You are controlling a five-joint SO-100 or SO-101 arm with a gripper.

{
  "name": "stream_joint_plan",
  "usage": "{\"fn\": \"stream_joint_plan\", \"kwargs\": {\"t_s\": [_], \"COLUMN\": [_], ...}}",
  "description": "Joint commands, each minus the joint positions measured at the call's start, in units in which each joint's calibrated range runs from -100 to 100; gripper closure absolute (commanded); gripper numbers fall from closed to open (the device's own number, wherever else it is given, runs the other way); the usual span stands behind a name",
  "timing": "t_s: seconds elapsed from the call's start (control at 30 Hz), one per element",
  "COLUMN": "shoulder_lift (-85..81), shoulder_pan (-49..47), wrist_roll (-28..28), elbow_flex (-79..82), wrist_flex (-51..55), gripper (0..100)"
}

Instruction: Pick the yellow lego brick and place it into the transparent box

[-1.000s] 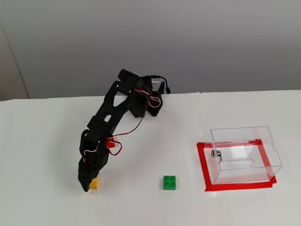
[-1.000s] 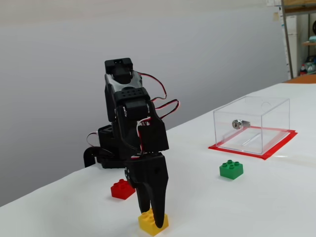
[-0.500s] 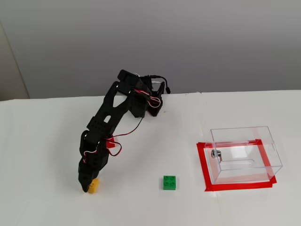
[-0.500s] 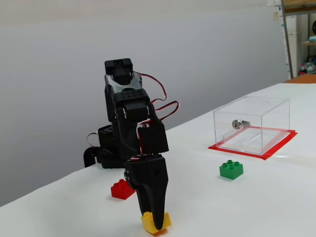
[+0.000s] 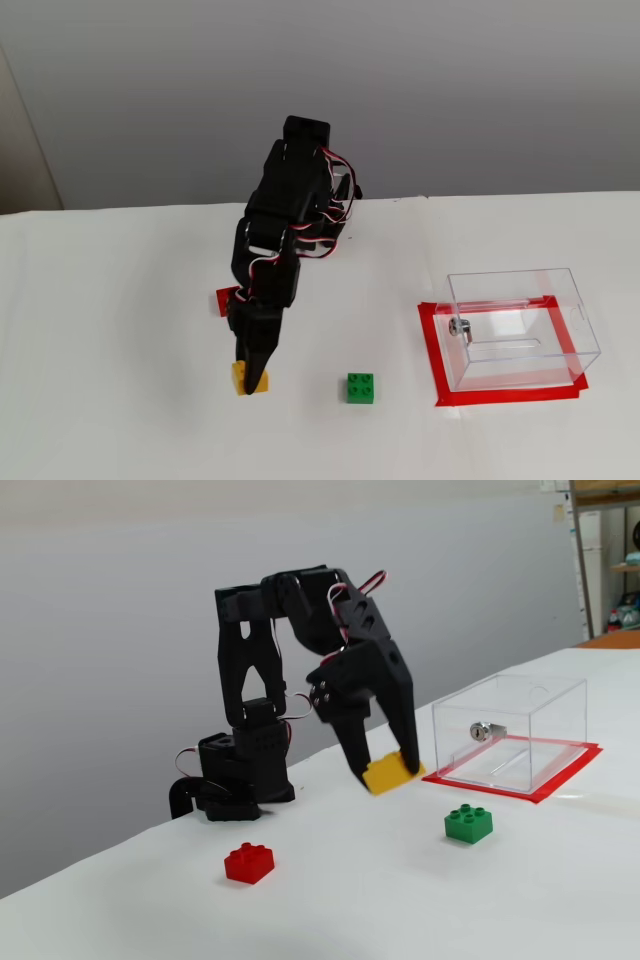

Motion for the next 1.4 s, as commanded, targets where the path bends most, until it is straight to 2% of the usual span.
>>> {"fn": "stream_joint_plan", "kwargs": {"t_s": [0.0, 0.2, 0.5, 0.73, 1.0, 1.17, 1.37], "shoulder_lift": [-8.15, -13.24, -16.89, -18.67, -17.74, -17.74, -15.62], "shoulder_pan": [-7.97, -23.8, -45.9, -58.25, -67.79, -71.41, -74.07], "wrist_roll": [1.73, 5.12, 17.18, 22.97, 23.86, 23.81, 23.81], "elbow_flex": [-1.16, -1.16, -1.16, -1.16, 3.45, 10.86, 11.59], "wrist_flex": [0.5, 0.41, 0.41, 0.41, -2.38, -7.51, -10.21], "gripper": [97, 97, 98, 97, 97, 97, 97]}}
